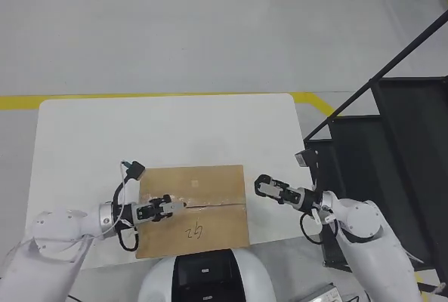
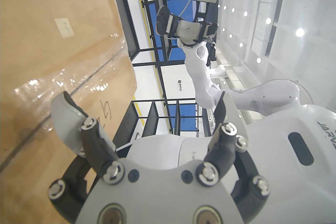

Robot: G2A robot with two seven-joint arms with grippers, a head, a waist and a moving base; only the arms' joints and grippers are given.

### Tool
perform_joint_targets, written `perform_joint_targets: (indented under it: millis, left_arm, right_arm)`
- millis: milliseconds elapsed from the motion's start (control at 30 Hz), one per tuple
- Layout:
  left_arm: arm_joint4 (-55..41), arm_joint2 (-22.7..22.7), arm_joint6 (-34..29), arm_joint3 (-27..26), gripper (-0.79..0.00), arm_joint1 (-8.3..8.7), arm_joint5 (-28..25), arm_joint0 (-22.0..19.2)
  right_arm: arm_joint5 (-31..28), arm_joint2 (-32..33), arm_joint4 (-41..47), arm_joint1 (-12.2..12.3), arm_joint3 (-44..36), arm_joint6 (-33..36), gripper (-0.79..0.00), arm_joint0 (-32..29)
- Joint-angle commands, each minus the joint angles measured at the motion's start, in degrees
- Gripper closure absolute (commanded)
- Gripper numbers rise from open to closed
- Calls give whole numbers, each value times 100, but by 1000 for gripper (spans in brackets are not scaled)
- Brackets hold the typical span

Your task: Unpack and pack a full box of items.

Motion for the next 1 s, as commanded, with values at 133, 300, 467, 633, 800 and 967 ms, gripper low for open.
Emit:
perform_joint_targets:
  millis: [133, 300, 467, 633, 800, 967]
  left_arm:
    - [191, 296, 297, 391, -785, -44, 81, -348]
    - [254, 72, 294, 503, -785, 2, 66, -267]
    - [226, -402, 105, 428, -785, 94, -29, 75]
    - [147, -895, -54, 245, -785, 177, -179, 518]
    - [115, -1256, 14, 276, -785, 224, -295, 867]
    - [-29, -1335, 99, 430, -785, 233, -370, 933]
  right_arm:
    - [-115, 211, 55, 39, -86, 6, -785, -199]
    - [-141, 303, 82, 66, -167, 29, -785, -291]
    - [-114, 266, 29, 86, -256, 50, -785, -273]
    - [-86, 185, -44, 99, -314, 28, -785, -223]
    - [-62, 145, -90, 115, -332, 1, -785, -196]
    - [-48, 110, -119, 130, -324, -28, -785, -172]
